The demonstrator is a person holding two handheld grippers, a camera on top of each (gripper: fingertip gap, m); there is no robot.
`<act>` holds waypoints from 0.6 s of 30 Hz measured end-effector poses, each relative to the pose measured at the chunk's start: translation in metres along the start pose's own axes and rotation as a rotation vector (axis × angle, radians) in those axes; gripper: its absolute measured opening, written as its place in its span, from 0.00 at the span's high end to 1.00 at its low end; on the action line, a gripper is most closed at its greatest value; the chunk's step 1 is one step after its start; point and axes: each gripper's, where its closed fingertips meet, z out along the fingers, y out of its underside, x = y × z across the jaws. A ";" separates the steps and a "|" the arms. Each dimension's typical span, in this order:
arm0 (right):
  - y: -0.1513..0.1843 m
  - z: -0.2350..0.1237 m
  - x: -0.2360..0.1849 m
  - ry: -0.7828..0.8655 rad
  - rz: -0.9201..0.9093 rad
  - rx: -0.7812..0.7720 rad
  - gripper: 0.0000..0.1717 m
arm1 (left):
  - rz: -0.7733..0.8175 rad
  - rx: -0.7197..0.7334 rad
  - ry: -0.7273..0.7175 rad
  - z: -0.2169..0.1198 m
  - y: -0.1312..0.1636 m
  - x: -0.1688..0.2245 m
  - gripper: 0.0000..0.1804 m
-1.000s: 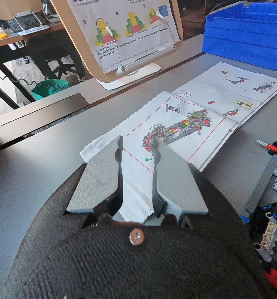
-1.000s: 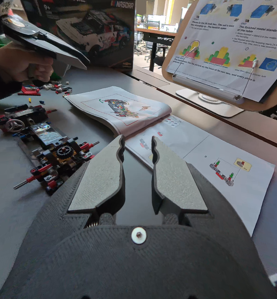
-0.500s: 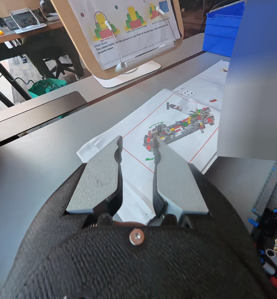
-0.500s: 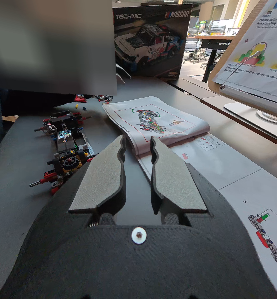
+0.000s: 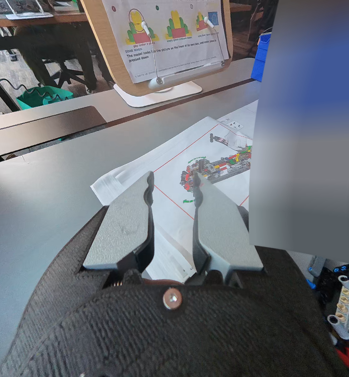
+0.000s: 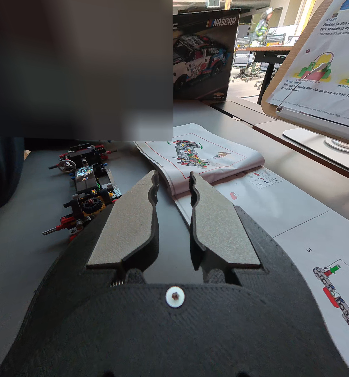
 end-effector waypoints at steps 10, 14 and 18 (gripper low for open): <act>0.007 0.004 -0.014 -0.145 0.057 -0.043 0.90 | 0.024 -0.025 -0.005 0.000 0.001 0.006 0.80; 0.006 0.003 -0.014 -0.185 0.103 -0.039 0.89 | 0.039 -0.048 0.002 0.002 0.005 0.012 0.80; 0.010 0.005 -0.024 -0.218 0.073 -0.066 0.82 | 0.063 -0.052 -0.001 0.003 0.006 0.015 0.80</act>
